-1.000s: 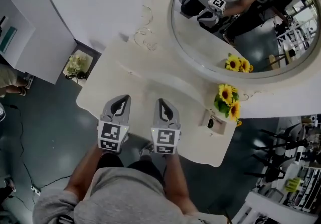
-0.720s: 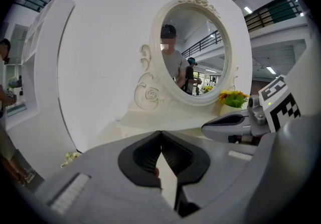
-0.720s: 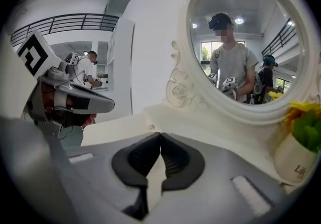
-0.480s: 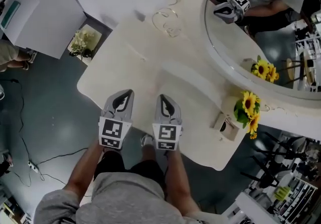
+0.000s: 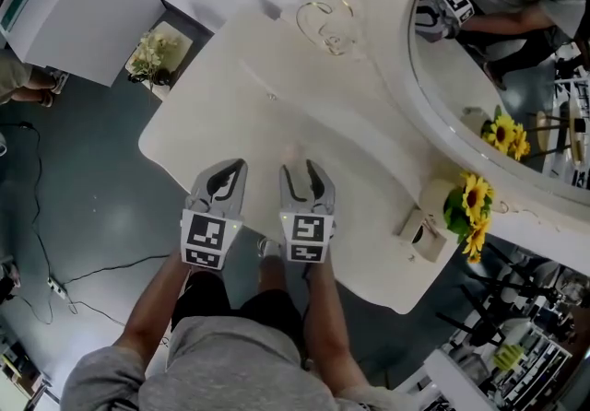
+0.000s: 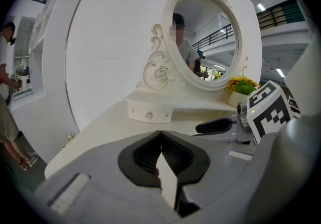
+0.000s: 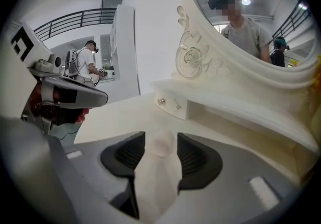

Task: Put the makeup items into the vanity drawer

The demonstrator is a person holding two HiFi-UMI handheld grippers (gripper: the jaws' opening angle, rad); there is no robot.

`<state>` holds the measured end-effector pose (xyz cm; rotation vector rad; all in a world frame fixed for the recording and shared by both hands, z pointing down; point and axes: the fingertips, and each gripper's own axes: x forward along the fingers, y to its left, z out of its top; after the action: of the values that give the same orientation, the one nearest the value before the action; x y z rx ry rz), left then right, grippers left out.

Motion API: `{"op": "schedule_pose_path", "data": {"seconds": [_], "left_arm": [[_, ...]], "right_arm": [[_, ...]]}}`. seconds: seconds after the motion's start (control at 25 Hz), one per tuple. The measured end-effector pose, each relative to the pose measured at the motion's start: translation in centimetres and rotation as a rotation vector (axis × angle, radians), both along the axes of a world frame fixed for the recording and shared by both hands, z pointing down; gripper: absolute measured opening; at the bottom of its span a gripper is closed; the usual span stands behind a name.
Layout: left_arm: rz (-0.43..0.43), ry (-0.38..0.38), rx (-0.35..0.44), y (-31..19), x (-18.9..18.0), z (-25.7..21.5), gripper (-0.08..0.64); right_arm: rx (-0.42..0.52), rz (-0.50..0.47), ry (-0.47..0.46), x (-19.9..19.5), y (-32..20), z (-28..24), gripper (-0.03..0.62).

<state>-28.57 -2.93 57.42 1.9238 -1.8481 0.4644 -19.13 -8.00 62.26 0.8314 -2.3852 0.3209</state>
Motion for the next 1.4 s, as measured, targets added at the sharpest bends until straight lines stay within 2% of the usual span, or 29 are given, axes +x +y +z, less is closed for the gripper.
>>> {"op": "schedule_pose_path", "data": {"seconds": [0.52,0.64,1.08,1.4], "left_arm": [[0.001,0.007,-0.027,0.2,-0.1,1.3,0.011],[0.004,0.007,-0.025,0.0,-0.1,1.2,0.011],[0.005,0.000,-0.018,0.1,-0.2,0.8,0.011],[0.012,-0.012,0.009,0.1,0.1,-0.8,0.011]], "right_arm": [[-0.028,-0.028,0.025,-0.8,-0.1,1.8,0.201],[-0.018,-0.030,0.039,-0.8,-0.1,1.9,0.127],[-0.015,-0.036,0.068,-0.6,-0.1,2.2,0.065],[0.010,-0.026,0.045,-0.2,-0.2,0.3,0.049]]}}
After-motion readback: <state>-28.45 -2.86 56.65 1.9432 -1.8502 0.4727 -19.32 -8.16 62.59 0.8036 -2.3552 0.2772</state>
